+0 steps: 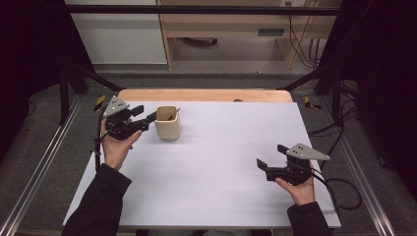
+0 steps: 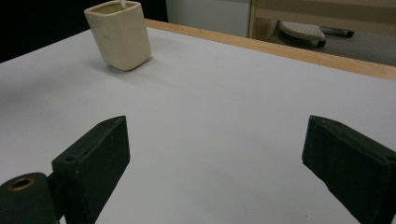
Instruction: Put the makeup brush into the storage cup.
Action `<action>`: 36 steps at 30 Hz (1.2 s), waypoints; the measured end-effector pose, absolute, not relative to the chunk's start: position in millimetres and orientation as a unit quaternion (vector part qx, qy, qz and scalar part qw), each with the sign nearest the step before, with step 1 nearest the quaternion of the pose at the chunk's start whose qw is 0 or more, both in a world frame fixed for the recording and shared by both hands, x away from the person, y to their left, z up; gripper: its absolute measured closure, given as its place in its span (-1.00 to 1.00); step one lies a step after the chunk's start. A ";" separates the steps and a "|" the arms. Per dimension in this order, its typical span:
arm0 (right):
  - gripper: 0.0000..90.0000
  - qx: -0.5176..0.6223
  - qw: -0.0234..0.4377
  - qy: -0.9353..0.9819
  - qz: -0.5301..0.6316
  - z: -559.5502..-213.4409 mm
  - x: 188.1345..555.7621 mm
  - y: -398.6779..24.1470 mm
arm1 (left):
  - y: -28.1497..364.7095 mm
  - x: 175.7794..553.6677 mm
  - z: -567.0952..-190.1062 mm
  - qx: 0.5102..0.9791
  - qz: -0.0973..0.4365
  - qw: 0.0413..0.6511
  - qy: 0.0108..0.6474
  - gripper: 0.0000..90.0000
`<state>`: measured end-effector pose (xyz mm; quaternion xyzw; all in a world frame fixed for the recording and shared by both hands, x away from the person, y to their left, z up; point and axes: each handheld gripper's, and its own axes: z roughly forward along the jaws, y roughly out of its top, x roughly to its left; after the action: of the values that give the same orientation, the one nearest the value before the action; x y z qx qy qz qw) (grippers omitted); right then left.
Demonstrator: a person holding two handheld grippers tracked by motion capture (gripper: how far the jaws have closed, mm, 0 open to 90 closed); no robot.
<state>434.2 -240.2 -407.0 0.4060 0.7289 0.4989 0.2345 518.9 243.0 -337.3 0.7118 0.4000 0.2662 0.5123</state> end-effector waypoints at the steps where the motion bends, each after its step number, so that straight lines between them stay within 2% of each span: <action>1: -0.82 0.406 0.234 0.728 0.499 -406.8 434.1 -240.3 | 243.7 515.3 -336.9 0.713 0.267 0.513 0.397 -0.14; 18: -0.83 0.405 0.236 0.727 0.502 -405.1 432.5 -241.8 | 253.7 474.3 -358.4 0.723 0.243 0.521 0.383 -0.66; 36: -0.83 0.400 0.234 0.727 0.507 -405.2 429.7 -241.9 | 270.6 446.3 -396.1 0.733 0.232 0.506 0.390 -0.81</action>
<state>429.7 -241.9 -405.2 0.3998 0.7268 0.5073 0.2336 446.3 270.6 -396.1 0.7334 0.3901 0.2315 0.5064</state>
